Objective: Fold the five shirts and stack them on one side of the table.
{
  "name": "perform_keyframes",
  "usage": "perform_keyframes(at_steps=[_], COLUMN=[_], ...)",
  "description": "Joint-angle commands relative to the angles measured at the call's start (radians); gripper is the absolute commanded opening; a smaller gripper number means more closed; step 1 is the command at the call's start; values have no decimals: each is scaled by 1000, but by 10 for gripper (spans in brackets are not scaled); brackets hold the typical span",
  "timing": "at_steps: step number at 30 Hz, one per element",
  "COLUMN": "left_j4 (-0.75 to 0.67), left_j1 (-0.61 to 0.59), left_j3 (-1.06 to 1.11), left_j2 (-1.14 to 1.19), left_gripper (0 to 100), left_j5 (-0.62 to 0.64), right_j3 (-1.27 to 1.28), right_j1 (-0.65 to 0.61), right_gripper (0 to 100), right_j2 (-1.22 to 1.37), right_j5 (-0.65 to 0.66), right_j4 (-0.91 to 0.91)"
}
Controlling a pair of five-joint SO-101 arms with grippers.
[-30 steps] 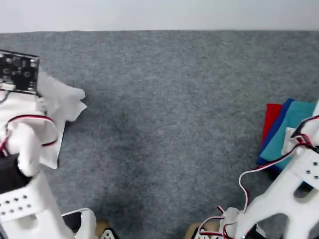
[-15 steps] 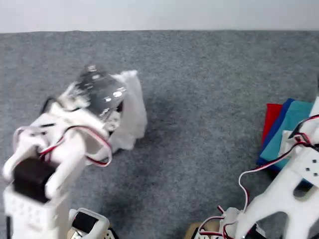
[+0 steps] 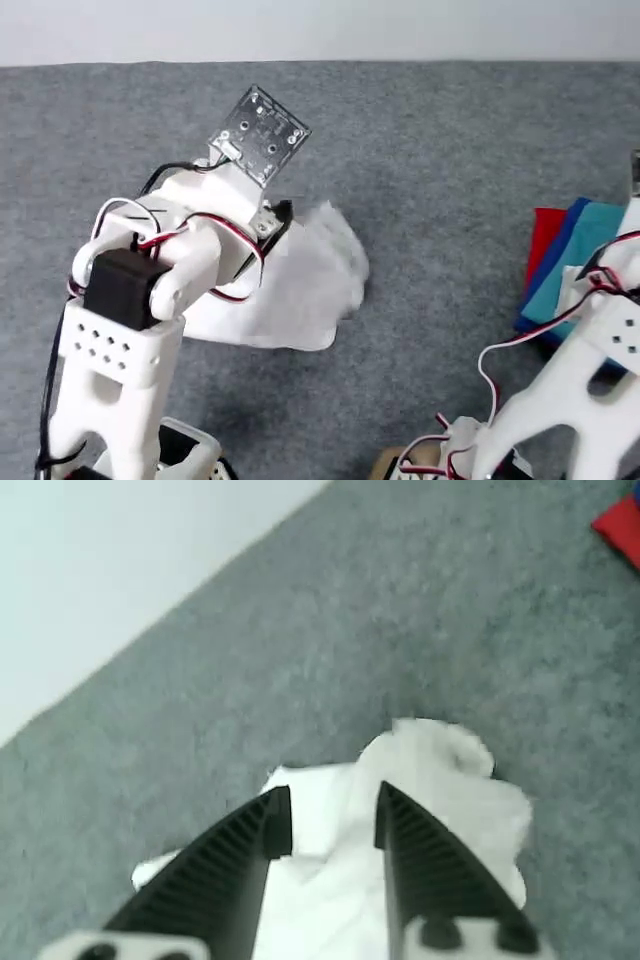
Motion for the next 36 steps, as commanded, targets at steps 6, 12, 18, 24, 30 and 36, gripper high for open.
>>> perform_keyframes(at_steps=[6, 12, 18, 24, 30, 36], left_j4=[52, 55, 17, -137, -279, -313], left_j1=[-269, -631, -930, -1235, -1389, -1395], left_j3=[-15, -5, 131, 341, 495, 556], left_j2=[-3, 5, 5, 5, 5, 5], left_gripper=[159, 155, 155, 137, 137, 137], left_j5=[9, -60, -229, -296, -322, -322], right_j3=[-6, -3, -5, -5, -11, -63], right_j1=[-306, -693, -978, -1359, -1537, -1601], right_gripper=[11, 14, 14, 10, 13, 66], right_j2=[-13, 51, 209, 332, 527, 713], right_j5=[-2, -84, -81, -81, -81, -89], right_j4=[38, 41, 41, 38, -12, -82])
